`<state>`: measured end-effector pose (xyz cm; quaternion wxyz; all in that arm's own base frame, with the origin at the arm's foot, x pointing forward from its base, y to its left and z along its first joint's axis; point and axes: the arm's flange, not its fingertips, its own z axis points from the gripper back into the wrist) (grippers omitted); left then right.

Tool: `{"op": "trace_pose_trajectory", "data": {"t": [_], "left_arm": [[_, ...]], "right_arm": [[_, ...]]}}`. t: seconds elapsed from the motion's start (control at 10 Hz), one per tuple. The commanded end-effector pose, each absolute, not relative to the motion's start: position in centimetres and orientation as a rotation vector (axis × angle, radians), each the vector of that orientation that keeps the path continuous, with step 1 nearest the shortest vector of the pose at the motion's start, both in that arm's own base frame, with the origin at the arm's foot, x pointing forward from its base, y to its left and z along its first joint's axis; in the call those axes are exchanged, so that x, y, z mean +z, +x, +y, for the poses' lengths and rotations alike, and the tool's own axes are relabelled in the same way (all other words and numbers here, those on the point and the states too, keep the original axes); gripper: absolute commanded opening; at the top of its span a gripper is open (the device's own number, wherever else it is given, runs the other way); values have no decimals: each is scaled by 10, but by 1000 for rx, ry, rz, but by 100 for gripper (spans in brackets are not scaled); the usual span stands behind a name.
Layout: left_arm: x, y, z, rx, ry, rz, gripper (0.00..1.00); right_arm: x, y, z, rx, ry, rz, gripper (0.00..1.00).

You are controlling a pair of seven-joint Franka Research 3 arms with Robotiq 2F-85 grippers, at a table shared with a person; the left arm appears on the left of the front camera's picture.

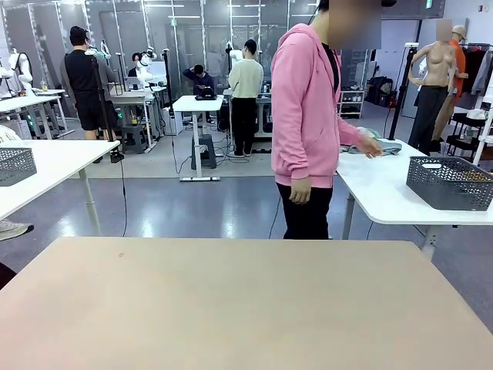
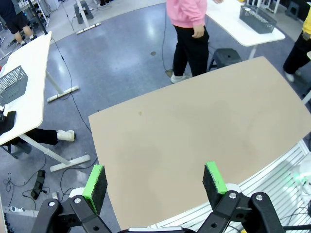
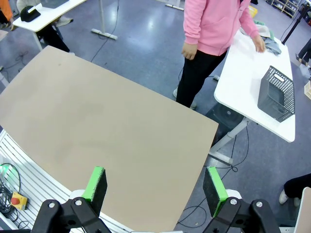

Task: Fold the towels and place them in the basket.
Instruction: When a person lays out a Towel with hook on the table, fold it in half twice.

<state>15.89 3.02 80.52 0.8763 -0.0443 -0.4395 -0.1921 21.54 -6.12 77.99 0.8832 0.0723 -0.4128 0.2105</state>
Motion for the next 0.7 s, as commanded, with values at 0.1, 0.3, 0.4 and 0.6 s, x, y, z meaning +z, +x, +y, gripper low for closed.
{"op": "trace_pose_trajectory", "data": {"t": [0.1,0.3,0.4,0.6], "left_arm": [[809,155,29,-416,-91,-912,100],[809,155,29,-416,-91,-912,100],[809,155,29,-416,-91,-912,100],[809,155,29,-416,-91,-912,100]], "right_arm": [[780,215,-61,441,153,-849,100],[780,215,-61,441,153,-849,100],[780,215,-61,441,153,-849,100],[780,215,-61,441,153,-849,100]]}}
